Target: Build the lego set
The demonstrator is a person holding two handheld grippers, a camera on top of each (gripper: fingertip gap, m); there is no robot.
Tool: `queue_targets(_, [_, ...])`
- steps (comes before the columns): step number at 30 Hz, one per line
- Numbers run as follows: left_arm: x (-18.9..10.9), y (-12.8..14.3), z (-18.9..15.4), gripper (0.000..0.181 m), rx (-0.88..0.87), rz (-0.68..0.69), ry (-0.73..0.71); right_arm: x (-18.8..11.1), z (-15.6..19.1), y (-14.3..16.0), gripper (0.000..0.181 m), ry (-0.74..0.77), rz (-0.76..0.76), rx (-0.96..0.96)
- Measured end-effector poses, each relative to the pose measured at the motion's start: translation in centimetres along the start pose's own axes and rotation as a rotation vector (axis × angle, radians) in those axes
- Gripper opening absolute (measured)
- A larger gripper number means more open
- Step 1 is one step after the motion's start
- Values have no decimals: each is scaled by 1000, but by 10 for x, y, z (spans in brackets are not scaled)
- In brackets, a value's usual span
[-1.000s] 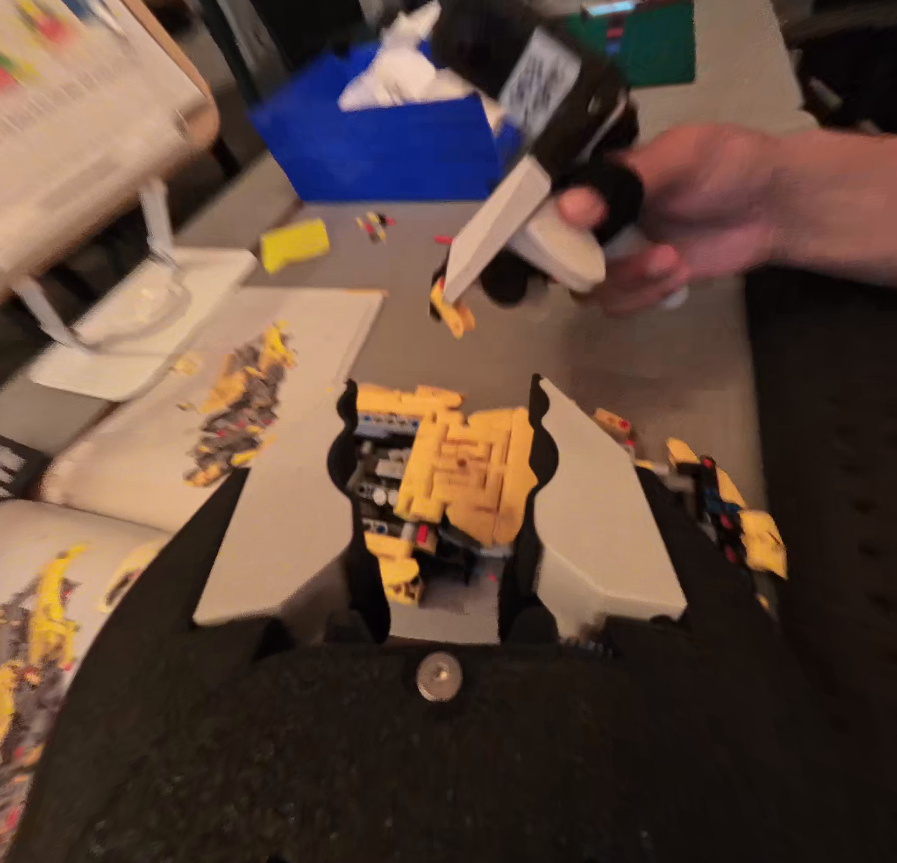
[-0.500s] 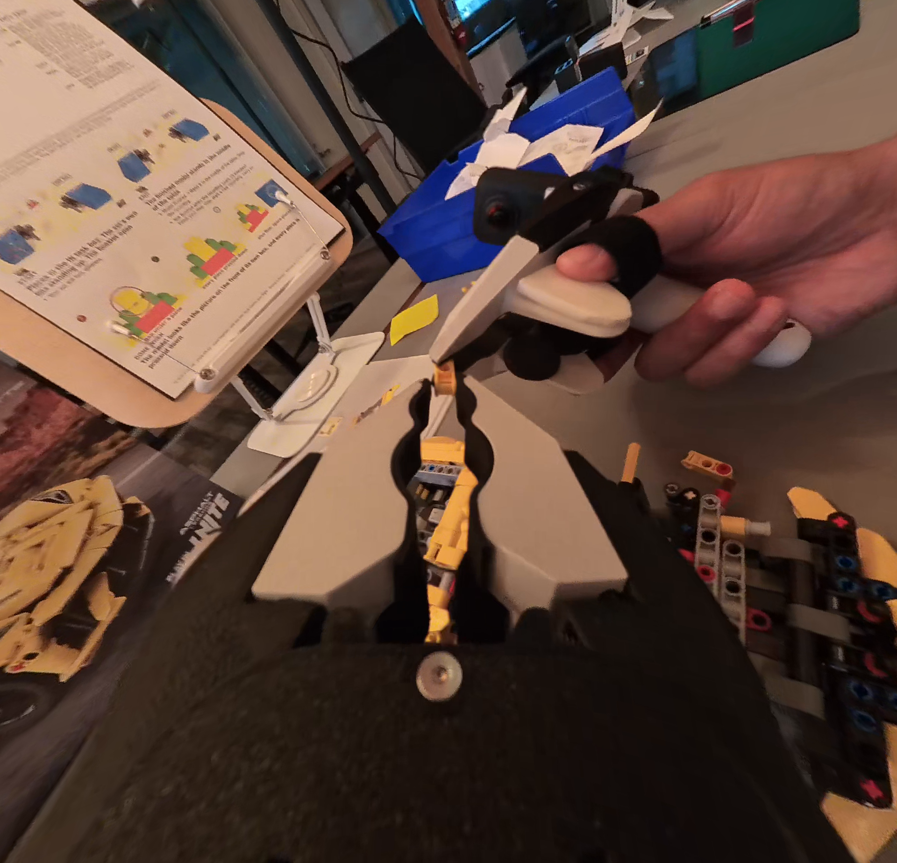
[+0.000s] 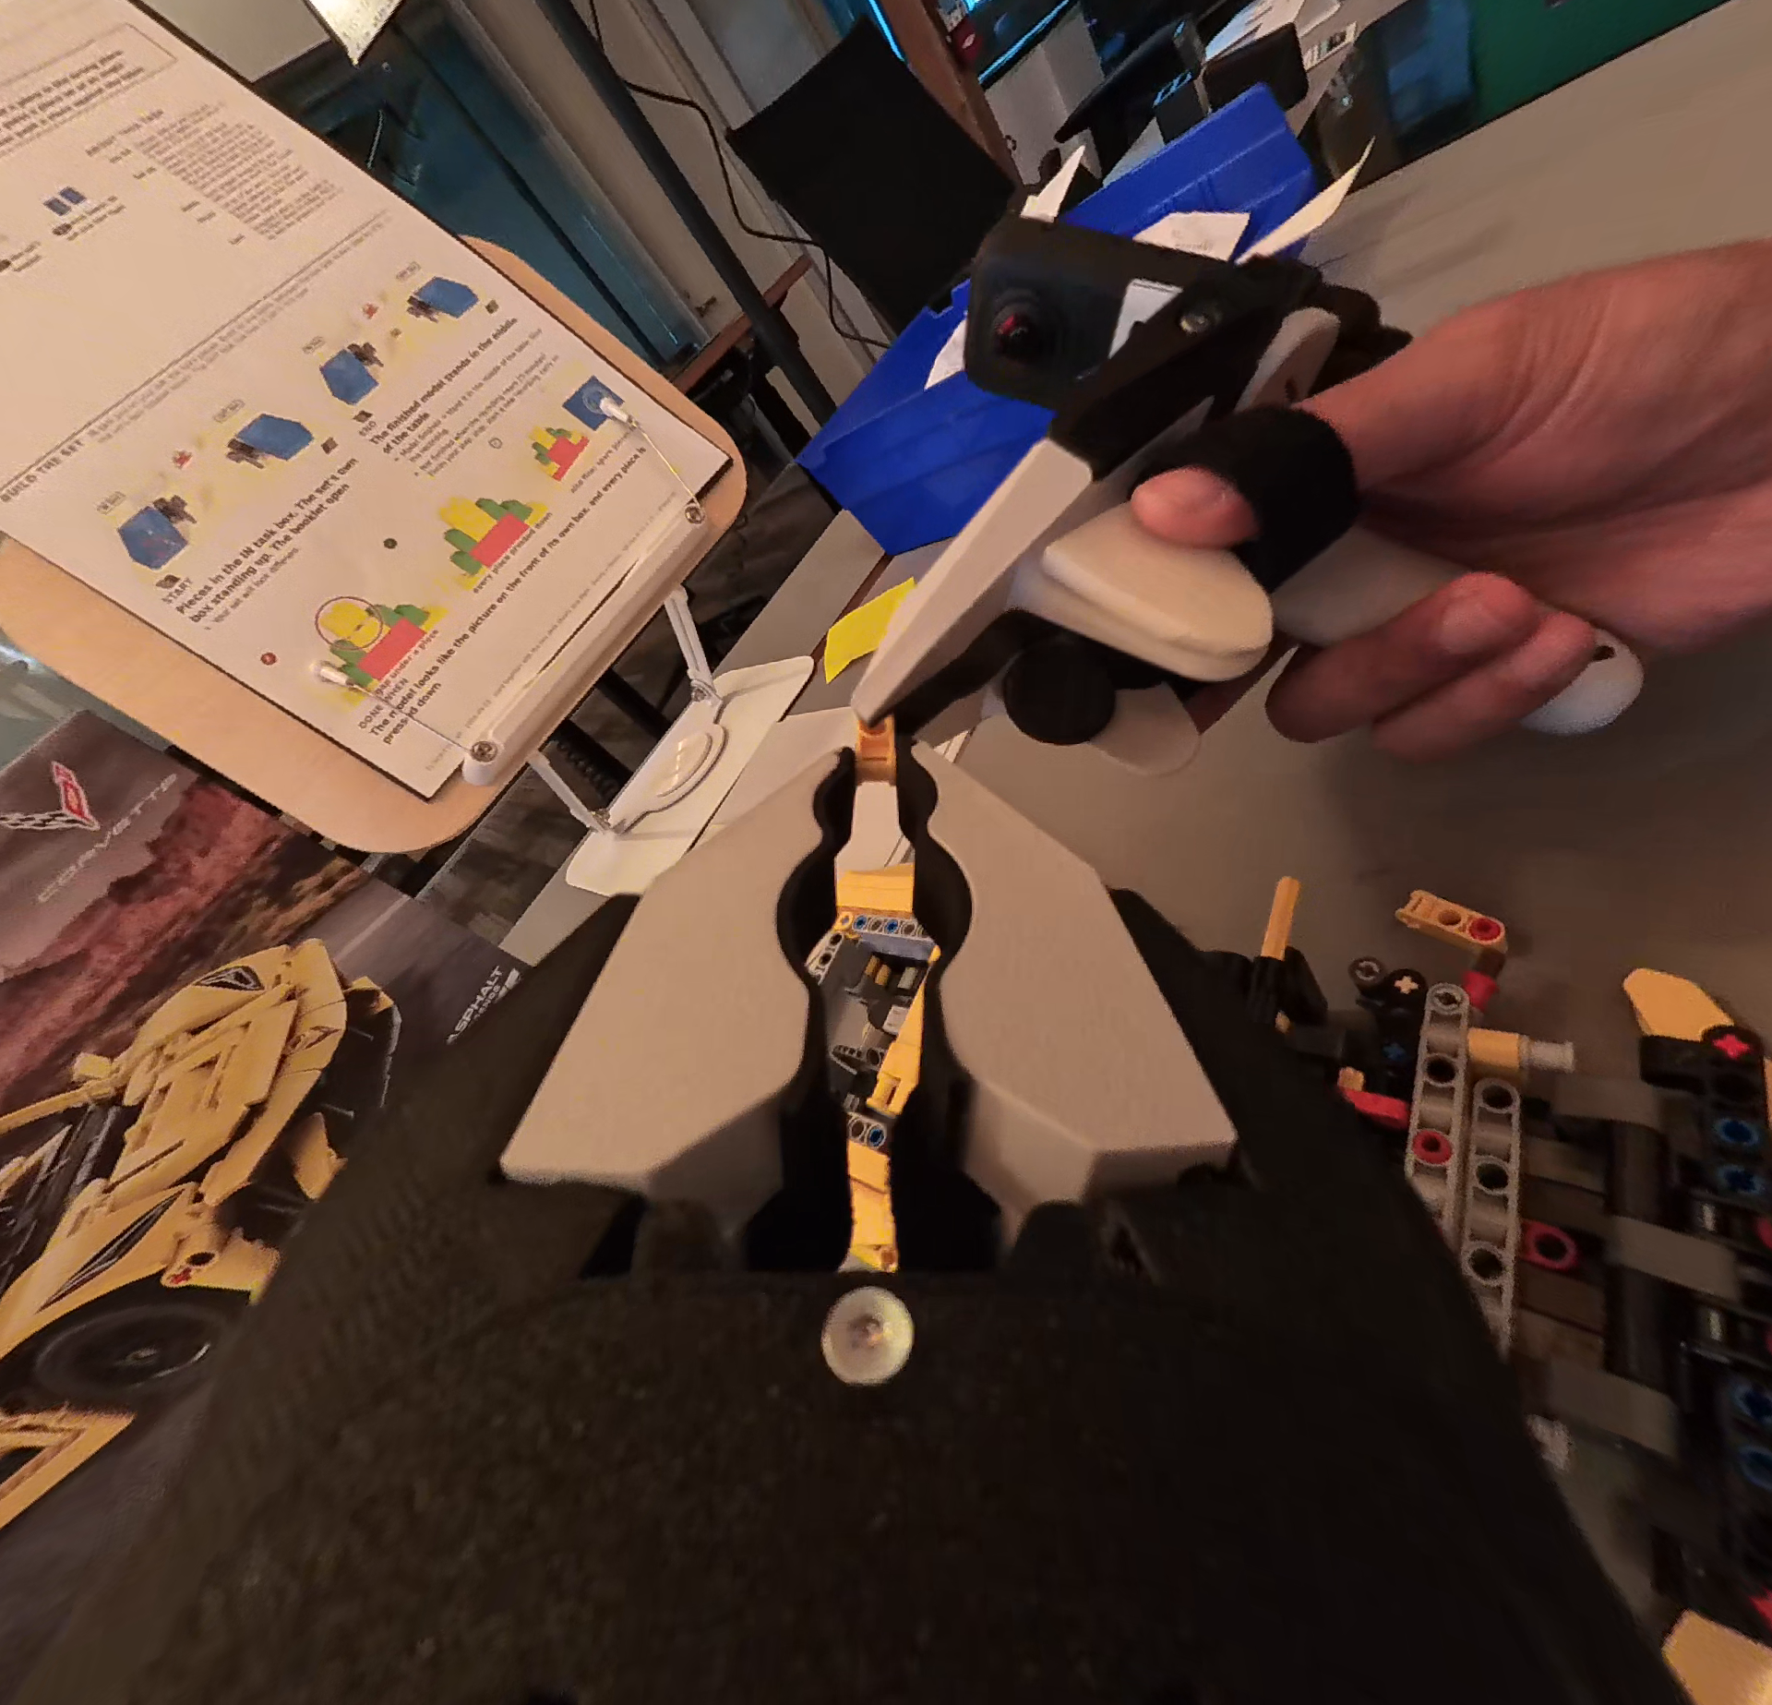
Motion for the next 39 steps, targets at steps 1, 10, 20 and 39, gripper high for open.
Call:
queue_targets(1, [0, -1, 0, 8, -4, 0, -4, 0, 0, 0, 9, 1, -2, -1])
queue_targets(10, [2, 1, -3, 8, 9, 31, -16, -2, -1, 1, 12, 35, 16, -36])
queue_targets(20, [1, 1, 3, 8, -54, 40, -73, -3, -2, 2, 26, 62, -17, 0])
queue_targets(39, [-12, 1, -7, 34, -60, -101, 226, -11, 2, 5, 7, 10, 136, 5])
Point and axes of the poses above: each gripper's, where its closed fingertips meet, x out along the fingers, y out of its underside, z = x × y across the jaws, the point moved 8 cm from there along -x, back along the fingers, and after that the axes turned 5 degrees about z, right-handed, at the moved point
